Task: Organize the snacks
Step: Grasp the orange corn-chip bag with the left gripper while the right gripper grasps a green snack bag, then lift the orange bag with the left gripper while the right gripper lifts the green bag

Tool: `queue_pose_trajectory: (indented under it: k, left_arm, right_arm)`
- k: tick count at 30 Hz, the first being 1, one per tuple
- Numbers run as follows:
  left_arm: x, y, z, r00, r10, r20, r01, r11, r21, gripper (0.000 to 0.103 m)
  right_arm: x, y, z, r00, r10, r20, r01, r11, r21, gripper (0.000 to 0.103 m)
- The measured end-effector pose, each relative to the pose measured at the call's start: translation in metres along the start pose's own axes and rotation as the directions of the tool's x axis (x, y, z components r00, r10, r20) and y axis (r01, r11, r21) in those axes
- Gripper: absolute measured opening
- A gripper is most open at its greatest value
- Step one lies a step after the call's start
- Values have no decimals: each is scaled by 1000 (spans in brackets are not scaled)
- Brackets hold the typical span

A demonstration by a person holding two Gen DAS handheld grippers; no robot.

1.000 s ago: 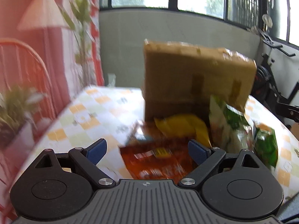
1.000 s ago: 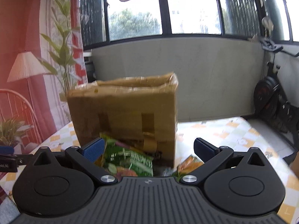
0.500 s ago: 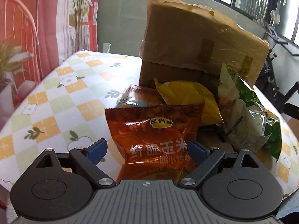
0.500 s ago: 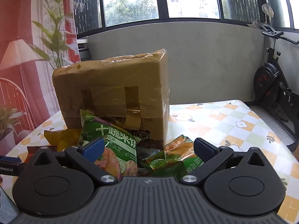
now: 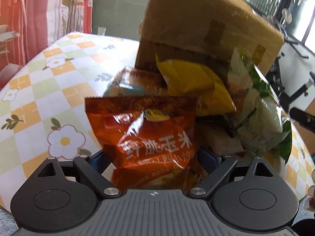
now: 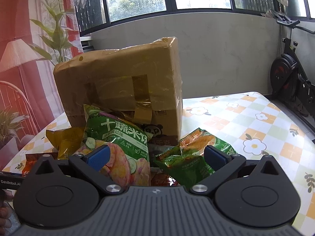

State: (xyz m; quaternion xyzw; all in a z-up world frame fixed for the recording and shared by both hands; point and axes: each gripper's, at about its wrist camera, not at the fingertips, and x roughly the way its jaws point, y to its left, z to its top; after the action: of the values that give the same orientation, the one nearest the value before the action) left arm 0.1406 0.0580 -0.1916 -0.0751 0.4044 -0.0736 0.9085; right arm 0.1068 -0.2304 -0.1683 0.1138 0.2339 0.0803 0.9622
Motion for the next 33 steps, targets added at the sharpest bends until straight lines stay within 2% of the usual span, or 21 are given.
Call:
queue_pose_trajectory:
  k: [2,7,14,17,19,23,25,28,33]
  left_arm:
    - [2,-1,0,1000,-5,0,5,1000,6,80]
    - [-11,-4,1,998,36,45,-37,999,20,67]
    - [-45,-9,7,982,78,172,-84,996,26,63]
    - [-52,-12,10,975,84,207,-91,996,24,63]
    - [-54,-14,11,973,87,216,-93,995,20,63]
    - [-56,-16,12,969,91,231,-98,995,15,63]
    - [-58,-16,15,967,88,240,-94,995,12,63]
    - [-61,-15,14,964,87,250,-93,996,13,63]
    - [-62,-16,15,961,94,259,-100,995,11,63]
  right_arm:
    - [1,-1,0,1000,-4,-4,4,1000,8,103]
    - [1,-9,2,1000,-28,1,28,999,23,103]
    - [8,-30,3,996,-80,-30,82,994,69,103]
    - [10,-28,1,992,-115,-44,114,993,-33,103]
    - [11,-24,-3,990,-134,-43,126,981,-144,103]
    - [20,-13,-18,984,-175,-42,147,916,-373,103]
    - [26,-10,-25,983,-178,-39,142,882,-449,102]
    - [39,-11,-29,981,-186,-51,138,861,-489,100]
    - [59,-21,-24,974,-217,-68,167,883,-438,98]
